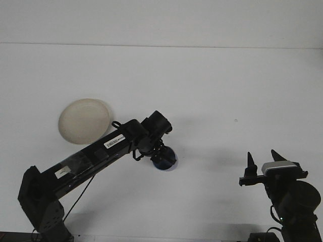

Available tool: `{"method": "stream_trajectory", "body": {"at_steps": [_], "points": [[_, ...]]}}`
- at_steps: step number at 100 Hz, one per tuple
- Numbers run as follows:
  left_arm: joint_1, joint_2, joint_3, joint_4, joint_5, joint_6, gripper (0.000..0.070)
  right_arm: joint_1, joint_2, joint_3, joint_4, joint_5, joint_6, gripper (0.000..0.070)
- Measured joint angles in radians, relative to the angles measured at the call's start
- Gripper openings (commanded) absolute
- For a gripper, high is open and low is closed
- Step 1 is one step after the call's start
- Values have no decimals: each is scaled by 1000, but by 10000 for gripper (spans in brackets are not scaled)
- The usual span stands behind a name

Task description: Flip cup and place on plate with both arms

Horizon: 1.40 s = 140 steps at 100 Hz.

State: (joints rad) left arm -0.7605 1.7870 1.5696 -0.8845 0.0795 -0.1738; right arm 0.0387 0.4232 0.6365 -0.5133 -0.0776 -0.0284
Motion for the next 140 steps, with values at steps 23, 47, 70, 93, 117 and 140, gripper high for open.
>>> {"method": "stream_trajectory", "body": {"at_steps": [23,47,70,93,117,140], "points": [[120,-47,77,-80,-48,24,11,0,0,0,0,0,0,484],[368,-177,86,-177,-137,58,11,0,0,0,0,0,0,484],[644,-175,86,-177,-150,87,12,0,0,0,0,0,0,484],[765,-130,86,-147,-115,87,16,0,0,0,0,0,0,484],[800,-77,86,-116,-107,87,18,0,0,0,0,0,0,484],[809,-32,86,-99,-107,86,17,0,0,0,0,0,0,484]]}}
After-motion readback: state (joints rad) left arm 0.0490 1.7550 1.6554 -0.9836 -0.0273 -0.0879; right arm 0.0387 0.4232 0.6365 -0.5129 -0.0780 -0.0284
